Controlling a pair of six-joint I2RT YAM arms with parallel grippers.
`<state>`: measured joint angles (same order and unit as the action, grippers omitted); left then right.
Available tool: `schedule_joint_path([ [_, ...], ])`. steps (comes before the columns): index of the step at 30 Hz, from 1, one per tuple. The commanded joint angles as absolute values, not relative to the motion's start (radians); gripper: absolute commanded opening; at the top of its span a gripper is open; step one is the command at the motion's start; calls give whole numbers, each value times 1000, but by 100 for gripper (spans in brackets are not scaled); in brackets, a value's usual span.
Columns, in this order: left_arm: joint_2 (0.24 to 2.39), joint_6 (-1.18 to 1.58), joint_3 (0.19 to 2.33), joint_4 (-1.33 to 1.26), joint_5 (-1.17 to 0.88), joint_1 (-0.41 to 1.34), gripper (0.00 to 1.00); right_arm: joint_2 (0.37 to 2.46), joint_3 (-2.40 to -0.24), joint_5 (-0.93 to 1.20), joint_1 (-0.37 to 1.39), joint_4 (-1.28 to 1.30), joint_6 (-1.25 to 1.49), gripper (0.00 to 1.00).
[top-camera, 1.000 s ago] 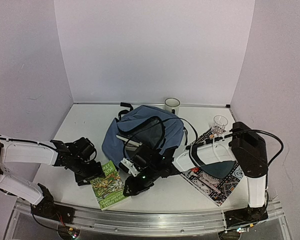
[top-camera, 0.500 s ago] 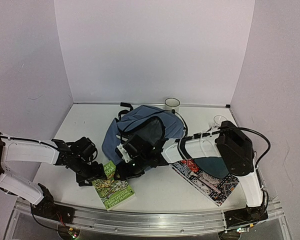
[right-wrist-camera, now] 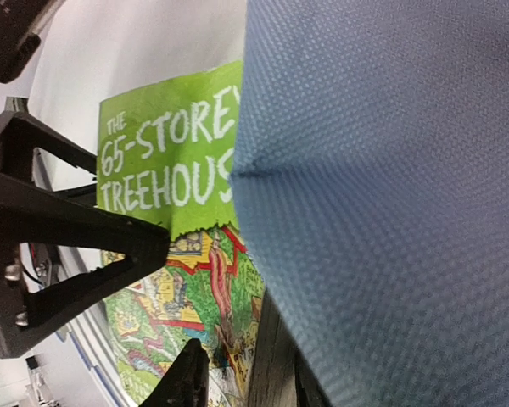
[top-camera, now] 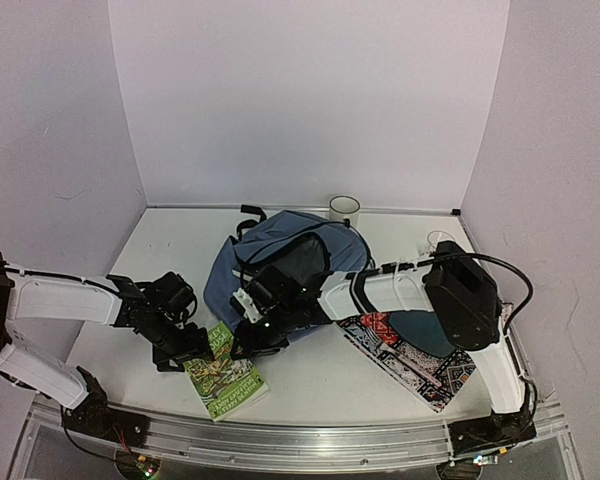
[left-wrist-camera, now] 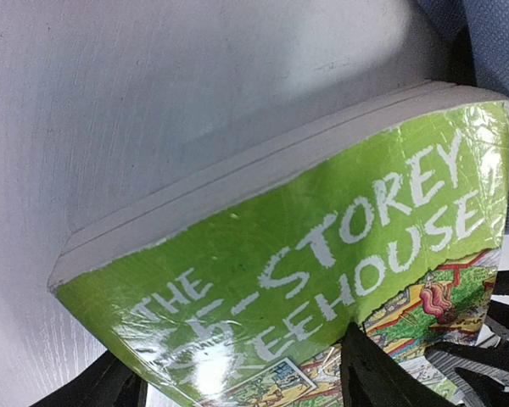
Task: Pack the student bag
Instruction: Grab the book from the center of the board.
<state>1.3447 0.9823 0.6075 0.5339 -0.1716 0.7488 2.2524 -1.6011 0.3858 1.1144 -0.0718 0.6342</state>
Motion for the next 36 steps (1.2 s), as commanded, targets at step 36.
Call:
schedule_joint_path([
  [36, 777, 1001, 716, 524, 189, 752, 99, 1971, -1630, 546, 1073, -360, 794, 0],
])
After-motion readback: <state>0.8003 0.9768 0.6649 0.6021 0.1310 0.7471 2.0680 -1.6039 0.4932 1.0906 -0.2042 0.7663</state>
